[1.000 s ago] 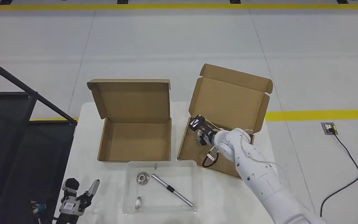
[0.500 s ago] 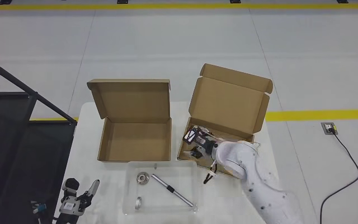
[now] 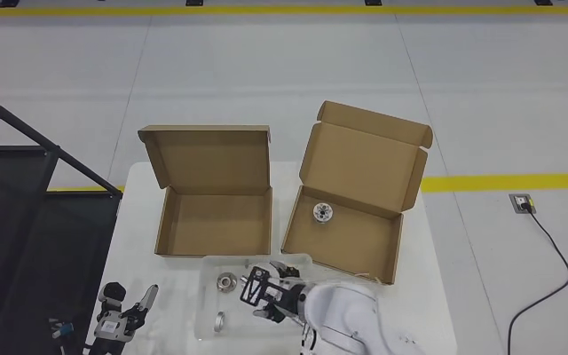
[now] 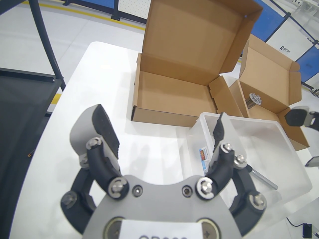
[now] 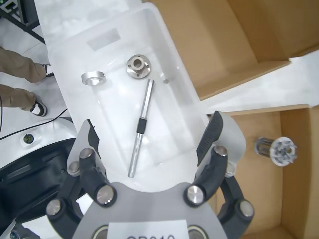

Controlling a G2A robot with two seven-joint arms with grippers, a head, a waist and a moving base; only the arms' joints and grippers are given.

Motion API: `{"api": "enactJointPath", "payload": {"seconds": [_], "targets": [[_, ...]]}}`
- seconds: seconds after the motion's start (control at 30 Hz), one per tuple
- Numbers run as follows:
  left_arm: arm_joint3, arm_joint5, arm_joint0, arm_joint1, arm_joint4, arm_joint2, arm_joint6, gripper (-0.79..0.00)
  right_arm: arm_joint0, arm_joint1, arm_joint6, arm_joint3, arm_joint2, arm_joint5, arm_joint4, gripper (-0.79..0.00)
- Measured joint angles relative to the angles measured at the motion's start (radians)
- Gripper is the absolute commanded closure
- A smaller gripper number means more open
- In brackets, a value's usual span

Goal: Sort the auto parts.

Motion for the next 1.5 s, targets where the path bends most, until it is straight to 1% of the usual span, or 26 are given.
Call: {"api": "enactJointPath", "payload": {"seconds": [0.13, 0.2, 0.23, 0.27, 0.37, 0.57, 0.7, 0.83, 1.0, 1.03, 1.13, 1.17, 1.23, 1.27, 1.3, 1.5], "targets": [[0.000, 0.000, 0.000, 0.000, 0.000, 0.000, 0.000, -0.785, 0.064, -0.032, 0.034, 0.106, -0.081, 0.066, 0.005, -0.683], [0.000, 0.000, 0.000, 0.000, 0.000, 0.000, 0.000, -0.785, 0.084, -0.045, 0.065, 0.153, -0.103, 0.100, 0.018, -0.603], [0.000, 0.000, 0.000, 0.000, 0.000, 0.000, 0.000, -0.785, 0.092, -0.050, 0.075, 0.169, -0.113, 0.121, 0.012, -0.480], [0.000, 0.000, 0.000, 0.000, 0.000, 0.000, 0.000, -0.785, 0.100, -0.058, 0.079, 0.189, -0.128, 0.146, -0.003, -0.391], [0.000, 0.000, 0.000, 0.000, 0.000, 0.000, 0.000, -0.785, 0.121, -0.076, 0.087, 0.243, -0.163, 0.202, -0.034, -0.388], [0.000, 0.000, 0.000, 0.000, 0.000, 0.000, 0.000, -0.785, 0.152, -0.111, 0.126, 0.324, -0.214, 0.254, -0.047, -0.372], [0.000, 0.000, 0.000, 0.000, 0.000, 0.000, 0.000, -0.785, 0.166, -0.129, 0.141, 0.366, -0.228, 0.253, -0.027, -0.348], [0.000, 0.000, 0.000, 0.000, 0.000, 0.000, 0.000, -0.785, 0.181, -0.144, 0.144, 0.403, -0.236, 0.256, -0.020, -0.348], [0.000, 0.000, 0.000, 0.000, 0.000, 0.000, 0.000, -0.785, 0.203, -0.165, 0.150, 0.458, -0.241, 0.277, -0.019, -0.329], [0.000, 0.000, 0.000, 0.000, 0.000, 0.000, 0.000, -0.785, 0.206, -0.169, 0.152, 0.467, -0.243, 0.281, -0.017, -0.289], [0.000, 0.000, 0.000, 0.000, 0.000, 0.000, 0.000, -0.785, 0.214, -0.181, 0.157, 0.492, -0.248, 0.282, -0.007, -0.225], [0.000, 0.000, 0.000, 0.000, 0.000, 0.000, 0.000, -0.785, 0.217, -0.186, 0.158, 0.501, -0.250, 0.283, -0.006, -0.185], [0.000, 0.000, 0.000, 0.000, 0.000, 0.000, 0.000, -0.785, 0.220, -0.192, 0.159, 0.511, -0.251, 0.288, -0.005, -0.065], [0.000, 0.000, 0.000, 0.000, 0.000, 0.000, 0.000, -0.785, 0.221, -0.195, 0.159, 0.517, -0.251, 0.290, -0.003, -0.022], [0.000, 0.000, 0.000, 0.000, 0.000, 0.000, 0.000, -0.785, 0.222, -0.198, 0.159, 0.521, -0.251, 0.291, -0.002, 0.000], [0.000, 0.000, 0.000, 0.000, 0.000, 0.000, 0.000, -0.785, 0.224, -0.207, 0.146, 0.529, -0.232, 0.284, 0.012, 0.000]]}}
